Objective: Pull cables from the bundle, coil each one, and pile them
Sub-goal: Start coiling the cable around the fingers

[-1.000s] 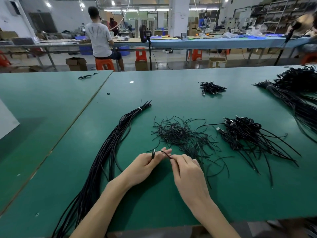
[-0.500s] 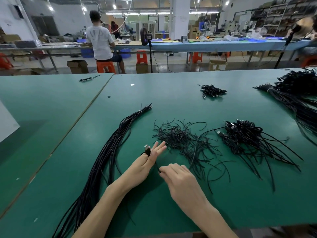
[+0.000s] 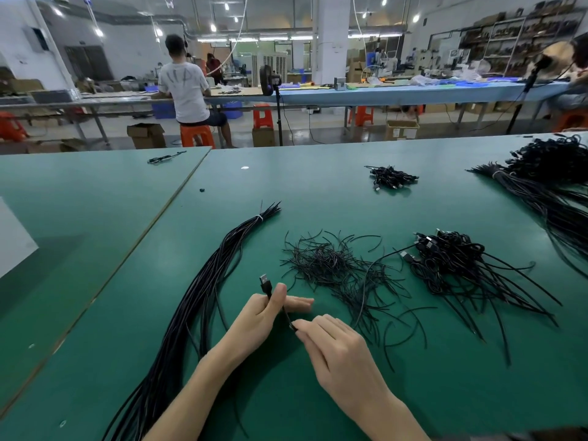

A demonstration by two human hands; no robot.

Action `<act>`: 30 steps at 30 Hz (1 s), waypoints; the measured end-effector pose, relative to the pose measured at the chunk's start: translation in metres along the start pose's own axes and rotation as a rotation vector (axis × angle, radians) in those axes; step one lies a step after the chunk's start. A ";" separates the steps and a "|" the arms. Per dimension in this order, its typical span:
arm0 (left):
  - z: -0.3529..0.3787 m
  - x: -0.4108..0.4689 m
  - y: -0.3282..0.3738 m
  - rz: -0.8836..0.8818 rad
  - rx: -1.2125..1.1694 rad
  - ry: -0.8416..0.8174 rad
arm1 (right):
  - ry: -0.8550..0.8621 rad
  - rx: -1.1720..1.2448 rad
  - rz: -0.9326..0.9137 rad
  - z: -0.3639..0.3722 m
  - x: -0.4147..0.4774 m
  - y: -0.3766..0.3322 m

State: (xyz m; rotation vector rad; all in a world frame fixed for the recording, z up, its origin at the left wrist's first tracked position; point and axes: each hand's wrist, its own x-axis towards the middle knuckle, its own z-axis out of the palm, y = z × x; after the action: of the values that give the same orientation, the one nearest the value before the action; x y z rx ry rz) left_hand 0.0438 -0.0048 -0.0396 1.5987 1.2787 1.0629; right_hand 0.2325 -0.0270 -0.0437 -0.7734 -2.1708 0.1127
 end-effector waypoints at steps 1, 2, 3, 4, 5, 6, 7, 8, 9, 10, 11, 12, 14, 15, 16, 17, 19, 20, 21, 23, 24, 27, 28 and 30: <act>0.000 0.000 0.001 0.014 0.032 0.012 | 0.009 0.005 0.003 -0.001 0.000 0.000; 0.001 0.000 0.001 0.029 0.053 0.028 | 0.006 0.003 -0.005 -0.001 0.000 -0.001; 0.001 0.000 0.001 0.044 0.060 0.048 | -0.011 -0.005 -0.018 -0.001 0.000 -0.001; 0.000 0.000 0.000 0.059 0.057 0.064 | -0.038 -0.013 -0.032 -0.001 0.000 -0.002; -0.001 0.000 -0.001 0.070 0.046 0.069 | -0.069 -0.019 -0.045 0.000 0.000 -0.002; -0.002 0.000 -0.001 0.071 0.021 0.059 | -0.102 -0.023 -0.058 0.000 0.000 -0.002; -0.003 0.000 -0.002 0.056 -0.031 0.032 | -0.134 -0.030 -0.067 0.001 0.000 -0.001; -0.005 0.000 -0.001 0.029 -0.120 -0.009 | -0.161 -0.036 -0.072 0.001 0.000 0.000; -0.006 0.001 -0.001 0.006 -0.235 -0.057 | -0.179 -0.036 -0.071 0.002 0.000 0.000; -0.008 0.000 0.000 -0.005 -0.354 -0.106 | -0.184 -0.031 -0.069 0.002 0.000 0.000; -0.009 0.000 0.000 -0.008 -0.463 -0.155 | -0.184 -0.021 -0.066 0.002 0.001 -0.001; -0.011 -0.001 0.000 -0.008 -0.553 -0.202 | -0.180 -0.010 -0.063 0.001 0.002 -0.001; -0.012 -0.002 0.001 -0.012 -0.660 -0.266 | -0.175 0.027 -0.038 0.001 0.002 -0.002; -0.013 -0.003 0.001 -0.015 -0.688 -0.277 | -0.170 0.065 -0.001 0.001 0.002 -0.001; -0.013 -0.004 0.002 -0.017 -0.706 -0.275 | -0.165 0.110 0.049 0.002 0.002 0.000; -0.014 -0.005 0.003 -0.024 -0.716 -0.260 | -0.169 0.149 0.098 0.002 0.002 0.001; -0.016 -0.006 0.005 -0.052 -0.739 -0.219 | -0.188 0.187 0.160 0.005 0.001 0.003; -0.017 -0.006 0.006 -0.065 -0.764 -0.214 | -0.196 0.204 0.178 0.006 0.001 0.005; -0.017 -0.007 0.007 -0.070 -0.797 -0.226 | -0.207 0.224 0.193 0.007 0.001 0.006; -0.017 -0.009 0.008 -0.071 -0.874 -0.281 | -0.254 0.265 0.228 0.008 0.002 0.010; -0.017 -0.009 0.008 -0.071 -0.913 -0.317 | -0.278 0.288 0.253 0.009 0.002 0.012; -0.015 -0.010 0.008 -0.054 -0.965 -0.443 | -0.320 0.405 0.356 0.009 0.003 0.014; -0.015 -0.010 0.009 -0.037 -0.952 -0.491 | -0.342 0.466 0.391 0.008 0.004 0.015; -0.014 -0.010 0.008 -0.006 -0.892 -0.579 | -0.405 0.581 0.418 0.004 0.007 0.016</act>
State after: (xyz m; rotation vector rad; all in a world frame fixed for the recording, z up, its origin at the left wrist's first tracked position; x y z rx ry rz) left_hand 0.0315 -0.0152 -0.0284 1.0634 0.3215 0.8762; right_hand 0.2343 -0.0090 -0.0465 -0.8912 -2.1278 1.1441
